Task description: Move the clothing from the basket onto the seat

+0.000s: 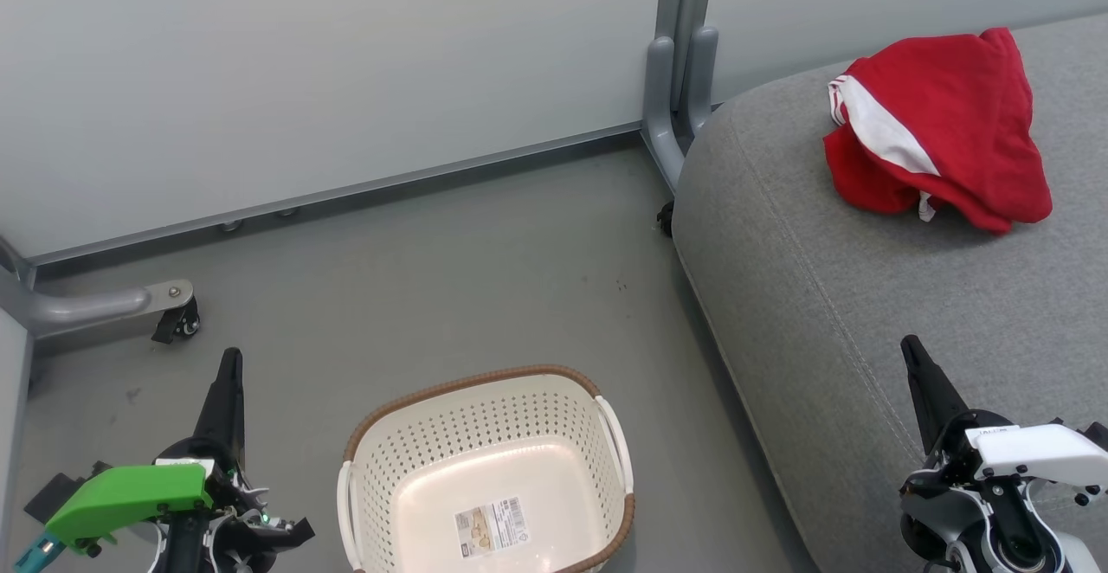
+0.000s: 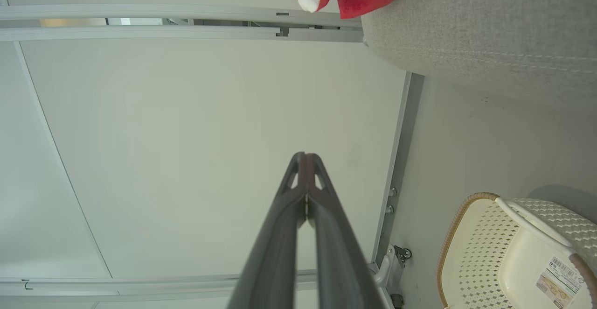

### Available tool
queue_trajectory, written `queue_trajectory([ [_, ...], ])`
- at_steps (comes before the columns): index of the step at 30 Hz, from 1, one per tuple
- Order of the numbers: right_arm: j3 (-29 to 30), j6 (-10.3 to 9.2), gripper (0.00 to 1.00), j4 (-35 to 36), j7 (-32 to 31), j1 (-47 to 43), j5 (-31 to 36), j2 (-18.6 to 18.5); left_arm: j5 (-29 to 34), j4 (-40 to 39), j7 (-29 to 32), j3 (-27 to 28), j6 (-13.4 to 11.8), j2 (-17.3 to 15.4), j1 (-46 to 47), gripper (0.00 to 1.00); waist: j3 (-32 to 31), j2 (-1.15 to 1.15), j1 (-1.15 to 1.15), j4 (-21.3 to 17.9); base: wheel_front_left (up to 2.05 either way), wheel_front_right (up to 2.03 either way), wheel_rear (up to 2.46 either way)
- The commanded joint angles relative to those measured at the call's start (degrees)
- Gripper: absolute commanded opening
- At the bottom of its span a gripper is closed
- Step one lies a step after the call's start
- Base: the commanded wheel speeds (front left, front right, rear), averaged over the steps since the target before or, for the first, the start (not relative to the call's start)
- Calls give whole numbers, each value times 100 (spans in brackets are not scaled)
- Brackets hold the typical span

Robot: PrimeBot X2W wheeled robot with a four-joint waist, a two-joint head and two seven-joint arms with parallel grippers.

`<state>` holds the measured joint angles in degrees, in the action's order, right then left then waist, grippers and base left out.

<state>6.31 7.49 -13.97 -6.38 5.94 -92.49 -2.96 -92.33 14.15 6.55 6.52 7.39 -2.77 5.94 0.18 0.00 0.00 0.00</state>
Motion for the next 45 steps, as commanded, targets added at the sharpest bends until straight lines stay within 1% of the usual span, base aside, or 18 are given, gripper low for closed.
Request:
queue_trajectory([
  [1,18,0,0,-13,-23,49,-12,-15,-16,-13,19,13,20,-19,57,0,0,0,0,0,0,0,0],
  [45,30,0,0,-13,-27,50,5,-7,-17,-14,18,11,21,-19,56,0,0,0,0,0,0,0,0],
])
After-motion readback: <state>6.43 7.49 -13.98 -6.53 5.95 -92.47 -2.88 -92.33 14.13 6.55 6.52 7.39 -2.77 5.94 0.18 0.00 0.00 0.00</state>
